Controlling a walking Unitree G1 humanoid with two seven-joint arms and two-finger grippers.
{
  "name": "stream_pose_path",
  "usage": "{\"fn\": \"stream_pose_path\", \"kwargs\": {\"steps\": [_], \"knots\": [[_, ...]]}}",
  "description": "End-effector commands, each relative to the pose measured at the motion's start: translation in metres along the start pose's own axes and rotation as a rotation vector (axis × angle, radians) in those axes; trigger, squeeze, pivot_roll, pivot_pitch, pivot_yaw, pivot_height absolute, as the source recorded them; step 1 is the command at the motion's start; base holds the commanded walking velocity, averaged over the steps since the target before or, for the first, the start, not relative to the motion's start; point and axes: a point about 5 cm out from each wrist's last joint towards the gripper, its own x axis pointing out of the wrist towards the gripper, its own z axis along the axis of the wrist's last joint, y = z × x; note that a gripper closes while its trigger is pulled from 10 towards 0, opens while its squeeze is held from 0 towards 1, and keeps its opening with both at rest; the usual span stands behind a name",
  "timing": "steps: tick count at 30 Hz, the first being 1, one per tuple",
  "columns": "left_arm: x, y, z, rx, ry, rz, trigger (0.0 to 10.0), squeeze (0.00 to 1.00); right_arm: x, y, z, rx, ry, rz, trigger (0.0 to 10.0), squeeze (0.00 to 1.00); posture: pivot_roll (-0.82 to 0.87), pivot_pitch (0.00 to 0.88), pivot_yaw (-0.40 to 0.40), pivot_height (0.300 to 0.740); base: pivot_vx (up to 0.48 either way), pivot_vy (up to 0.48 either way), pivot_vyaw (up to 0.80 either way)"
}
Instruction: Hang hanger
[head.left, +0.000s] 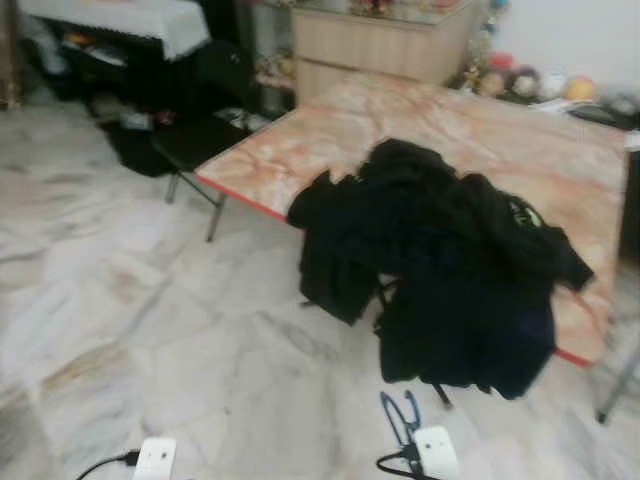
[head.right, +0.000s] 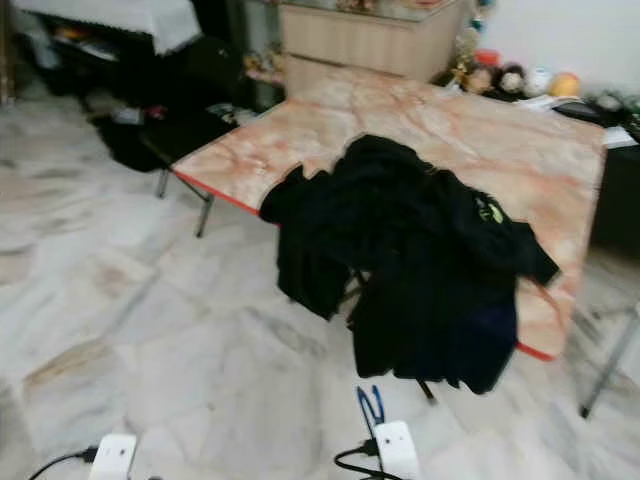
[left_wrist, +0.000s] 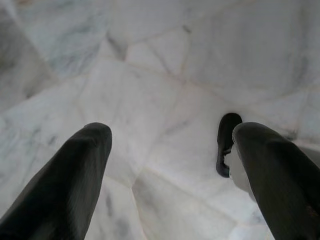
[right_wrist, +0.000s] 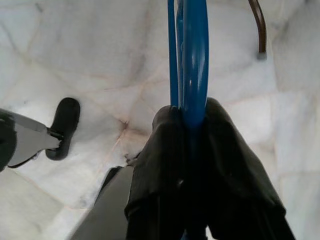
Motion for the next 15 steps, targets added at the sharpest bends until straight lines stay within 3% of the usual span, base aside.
{"fn": "stream_pose_path", "kwargs": {"steps": [1,15], "knots": [[-0.0013,-0.0004,-0.0078,0.012,0.034,-0.004,10.0,0.0,-0.0011,-0.0056,-0.0055,0.004,0.018,-0.013,10.0,0.0,0.0,0.0,-0.005,0.74,0.0,0.0,0.8],[-0.0019,-0.0101,-0.0114,0.002,0.035,-0.01,10.0,0.0,-0.0024,-0.0116,-0.0096,-0.01,0.025,-0.018,10.0,0.0,0.01,0.0,-0.027,0.74,0.0,0.0,0.8]]}}
